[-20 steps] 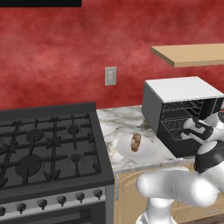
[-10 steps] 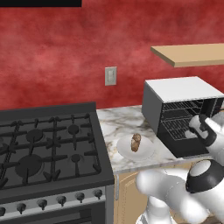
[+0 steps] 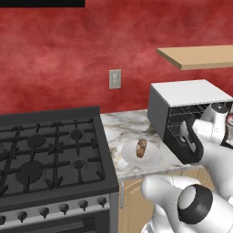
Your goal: Open the toaster oven door. Place the bread on the bottom rack in the toaster oven and place the chicken drumstick on the top rack.
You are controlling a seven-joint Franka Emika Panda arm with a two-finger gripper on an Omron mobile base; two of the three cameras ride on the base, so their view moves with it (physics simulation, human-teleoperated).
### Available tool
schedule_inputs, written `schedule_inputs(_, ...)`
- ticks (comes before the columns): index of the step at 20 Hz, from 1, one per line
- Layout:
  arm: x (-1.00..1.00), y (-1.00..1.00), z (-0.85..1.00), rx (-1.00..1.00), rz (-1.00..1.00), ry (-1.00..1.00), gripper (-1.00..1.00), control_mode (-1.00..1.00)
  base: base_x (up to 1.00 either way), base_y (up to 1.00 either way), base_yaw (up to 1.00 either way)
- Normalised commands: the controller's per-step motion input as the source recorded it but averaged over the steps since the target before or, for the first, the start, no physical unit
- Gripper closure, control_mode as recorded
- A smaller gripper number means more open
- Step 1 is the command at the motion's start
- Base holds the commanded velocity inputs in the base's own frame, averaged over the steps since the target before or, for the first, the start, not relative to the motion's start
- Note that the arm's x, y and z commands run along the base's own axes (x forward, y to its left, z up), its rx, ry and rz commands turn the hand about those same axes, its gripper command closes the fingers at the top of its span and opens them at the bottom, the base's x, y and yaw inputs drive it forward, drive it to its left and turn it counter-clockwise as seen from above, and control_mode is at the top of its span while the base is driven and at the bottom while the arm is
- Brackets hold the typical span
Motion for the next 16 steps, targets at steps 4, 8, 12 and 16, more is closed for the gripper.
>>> schedule_inputs(4, -0.05, 0.61, 0.2, 0.0, -0.04, 0.08, -1.0, -1.0, 0.0, 0.0, 0.0)
schedule_inputs(8, -0.04, 0.59, 0.03, 0.0, -0.01, 0.07, -1.0, -1.0, 0.0, 0.0, 0.0)
schedule_inputs(12, -0.02, 0.51, 0.0, 0.0, 0.0, 0.0, -1.0, -1.0, 0.0, 0.0, 0.0)
schedule_inputs(16, 0.0, 0.55, 0.0, 0.0, -0.02, 0.0, -1.0, -1.0, 0.0, 0.0, 0.0)
